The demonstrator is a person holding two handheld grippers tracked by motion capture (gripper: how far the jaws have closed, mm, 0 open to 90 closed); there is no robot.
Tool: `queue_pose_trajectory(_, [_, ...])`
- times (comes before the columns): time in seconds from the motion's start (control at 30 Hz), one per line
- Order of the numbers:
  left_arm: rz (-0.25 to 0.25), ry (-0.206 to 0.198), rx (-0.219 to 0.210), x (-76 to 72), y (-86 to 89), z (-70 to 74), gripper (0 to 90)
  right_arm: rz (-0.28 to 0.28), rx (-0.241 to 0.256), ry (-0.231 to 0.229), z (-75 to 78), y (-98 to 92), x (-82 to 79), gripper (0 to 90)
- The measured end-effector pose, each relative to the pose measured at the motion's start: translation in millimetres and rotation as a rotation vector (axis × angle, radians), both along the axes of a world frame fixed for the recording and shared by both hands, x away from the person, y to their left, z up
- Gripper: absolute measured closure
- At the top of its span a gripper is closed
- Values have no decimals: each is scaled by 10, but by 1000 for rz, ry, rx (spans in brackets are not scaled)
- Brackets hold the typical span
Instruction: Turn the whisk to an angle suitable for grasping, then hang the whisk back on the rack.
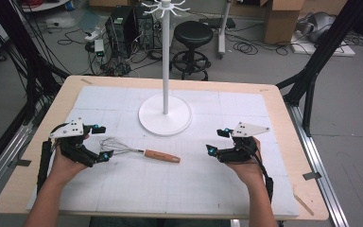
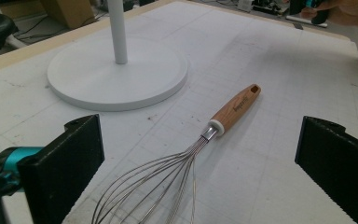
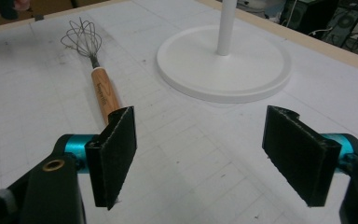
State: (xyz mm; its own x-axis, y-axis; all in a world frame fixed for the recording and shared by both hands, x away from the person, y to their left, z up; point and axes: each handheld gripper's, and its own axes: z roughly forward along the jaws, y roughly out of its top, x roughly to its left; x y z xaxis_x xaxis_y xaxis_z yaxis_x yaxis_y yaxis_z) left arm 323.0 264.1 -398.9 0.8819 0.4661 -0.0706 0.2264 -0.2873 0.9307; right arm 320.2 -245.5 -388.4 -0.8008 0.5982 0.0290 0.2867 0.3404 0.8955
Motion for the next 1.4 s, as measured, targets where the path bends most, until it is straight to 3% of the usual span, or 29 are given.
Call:
queue_pose_trajectory(0.17, [-1, 5, -7, -3, -2, 1, 17, -70, -4, -14, 9, -26, -19, 187])
queue_pose_trajectory(0.37, [-2, 12, 2, 15, -18, -19, 17, -100, 23, -21, 22, -75, -17, 151])
queue_pose_trajectory(0.57, [3, -3, 8, -4, -21, 10, 18, -96, 33, -10, 12, -87, -10, 120])
queue_pose_trajectory(0.87, [-16, 10, 14, -3, -90, 7, 17, -84, 12, 7, -20, -71, 8, 116])
queue_pose_trajectory(1.0, [-42, 7, 31, -24, -184, 36, 18, -84, 2, 3, -14, -88, -10, 116])
queue_pose_trajectory(1.1, [-62, -1, 22, -27, -267, 74, 18, -97, 2, -1, 2, -126, -25, 116])
queue_pose_trajectory(1.4, [-113, 22, 88, 14, -604, 73, 18, -127, 19, 16, 5, -214, -36, 116])
